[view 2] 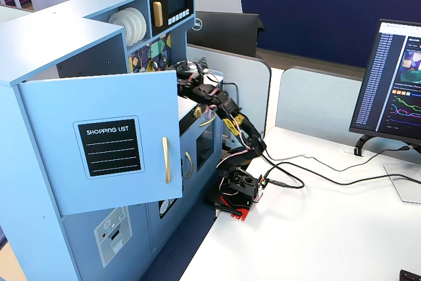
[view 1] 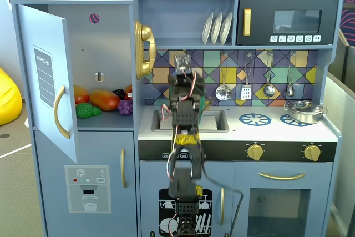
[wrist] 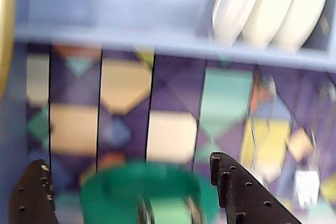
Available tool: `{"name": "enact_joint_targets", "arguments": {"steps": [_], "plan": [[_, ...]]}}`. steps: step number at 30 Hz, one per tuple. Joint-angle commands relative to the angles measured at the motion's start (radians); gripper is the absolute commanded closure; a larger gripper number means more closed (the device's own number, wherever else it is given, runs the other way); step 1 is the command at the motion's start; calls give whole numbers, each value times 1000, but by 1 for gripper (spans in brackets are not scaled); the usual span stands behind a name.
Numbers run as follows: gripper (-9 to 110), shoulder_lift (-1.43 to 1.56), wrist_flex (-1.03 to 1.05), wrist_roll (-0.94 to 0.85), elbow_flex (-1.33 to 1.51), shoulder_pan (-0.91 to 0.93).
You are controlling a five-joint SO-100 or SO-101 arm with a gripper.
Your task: Pick up the lid from the counter and put it on the green recipient
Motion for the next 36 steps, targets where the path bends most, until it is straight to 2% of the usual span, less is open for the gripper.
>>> {"name": "enact_joint_targets", "arguments": {"steps": [1,6,7,13,18,25,29,36], "plan": [[73,287,167,25,202,43],[79,534,469,87,466,58],[81,575,517,51,528,63],[101,632,612,118,813,29],[101,632,563,199,1034,0],[101,632,543,202,1273,-18],[101,632,641,264,1289,-61],[101,635,885,169,1289,-52]]}}
